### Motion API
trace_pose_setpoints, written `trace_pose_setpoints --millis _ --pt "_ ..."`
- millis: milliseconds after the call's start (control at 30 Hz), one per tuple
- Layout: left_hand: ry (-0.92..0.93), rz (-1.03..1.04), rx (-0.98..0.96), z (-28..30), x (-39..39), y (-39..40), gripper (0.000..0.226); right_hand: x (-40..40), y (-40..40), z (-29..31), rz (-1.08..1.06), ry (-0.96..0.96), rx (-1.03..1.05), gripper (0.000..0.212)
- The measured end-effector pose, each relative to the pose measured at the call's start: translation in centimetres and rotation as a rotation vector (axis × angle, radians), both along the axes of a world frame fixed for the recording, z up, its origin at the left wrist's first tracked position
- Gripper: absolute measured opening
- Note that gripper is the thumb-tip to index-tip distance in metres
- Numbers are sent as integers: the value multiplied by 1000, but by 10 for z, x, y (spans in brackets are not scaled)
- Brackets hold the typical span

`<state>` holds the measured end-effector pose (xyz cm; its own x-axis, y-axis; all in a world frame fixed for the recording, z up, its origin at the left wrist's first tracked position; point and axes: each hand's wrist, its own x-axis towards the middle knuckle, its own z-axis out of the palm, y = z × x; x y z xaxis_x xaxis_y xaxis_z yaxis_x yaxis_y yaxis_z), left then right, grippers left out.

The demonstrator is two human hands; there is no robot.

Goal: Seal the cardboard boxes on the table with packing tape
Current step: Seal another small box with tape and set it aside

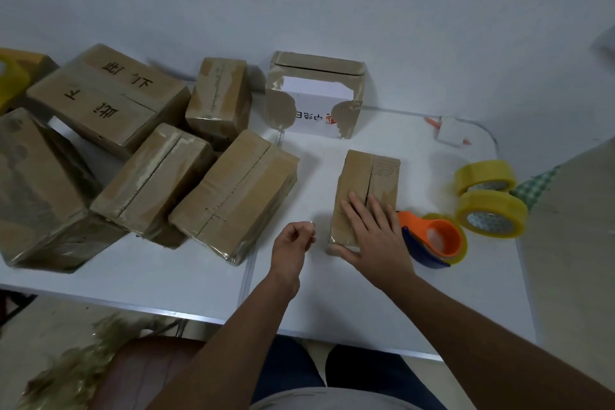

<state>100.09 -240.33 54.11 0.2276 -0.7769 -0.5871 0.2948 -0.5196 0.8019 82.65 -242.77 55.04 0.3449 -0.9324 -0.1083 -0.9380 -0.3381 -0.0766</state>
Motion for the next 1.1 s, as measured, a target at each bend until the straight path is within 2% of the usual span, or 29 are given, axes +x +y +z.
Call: trace_pose_setpoints --millis 267,400,567,667,767,867,933,1100 --pt "-77 -94 18 -6 -30 -11 13 -1 -2 -1 22 14 0 82" --pt "-139 -210 35 -6 -32 -13 17 0 -2 1 23 -10 -3 81" --pt "-88 -257 83 -4 -32 -19 22 0 -1 1 18 -1 7 83" --pt "-81 -300 170 -3 -30 -28 16 1 -1 4 18 8 7 84" --pt "-210 -247 168 -1 -21 -31 17 0 -1 6 31 -4 3 86" --pt "-100 -163 145 8 -3 -22 19 -1 -1 5 42 -6 -8 90" --pt "-25 -236 105 17 -2 -15 21 0 0 5 47 3 -13 92" --pt "-128 -480 4 28 -5 -6 31 -2 0 3 46 36 2 95"
